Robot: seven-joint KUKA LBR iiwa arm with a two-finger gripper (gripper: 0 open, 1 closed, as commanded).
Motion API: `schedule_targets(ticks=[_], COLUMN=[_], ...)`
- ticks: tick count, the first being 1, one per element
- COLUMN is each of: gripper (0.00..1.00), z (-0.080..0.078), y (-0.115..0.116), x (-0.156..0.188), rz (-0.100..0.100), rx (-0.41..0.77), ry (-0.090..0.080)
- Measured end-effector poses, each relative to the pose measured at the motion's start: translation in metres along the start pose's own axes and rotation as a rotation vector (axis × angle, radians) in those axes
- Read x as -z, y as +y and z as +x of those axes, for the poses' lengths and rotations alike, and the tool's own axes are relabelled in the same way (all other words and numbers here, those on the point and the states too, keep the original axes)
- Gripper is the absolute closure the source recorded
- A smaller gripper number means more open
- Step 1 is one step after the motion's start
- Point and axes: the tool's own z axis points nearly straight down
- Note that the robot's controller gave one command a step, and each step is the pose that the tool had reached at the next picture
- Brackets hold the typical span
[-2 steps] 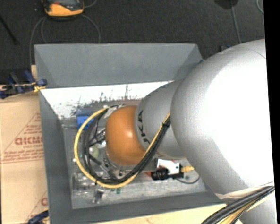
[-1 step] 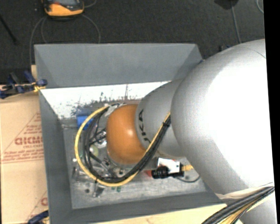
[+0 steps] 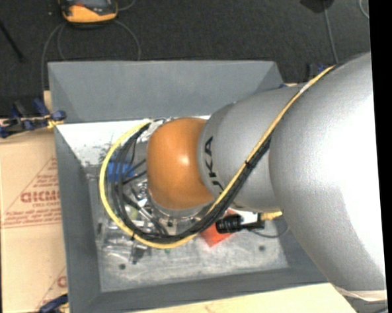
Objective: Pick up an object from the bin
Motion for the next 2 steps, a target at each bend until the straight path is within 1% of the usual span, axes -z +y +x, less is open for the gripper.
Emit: schedule_targets(ticks=[1, 2], gripper=[1.00, 1.00], z=[-0.0059, -0.0047], y=[-0.0018, -0.0050], x=[-0.0672, -0.0728], rz=[0.024, 0.020], rx=[0.053, 0.010], ry=[0.009, 0.010])
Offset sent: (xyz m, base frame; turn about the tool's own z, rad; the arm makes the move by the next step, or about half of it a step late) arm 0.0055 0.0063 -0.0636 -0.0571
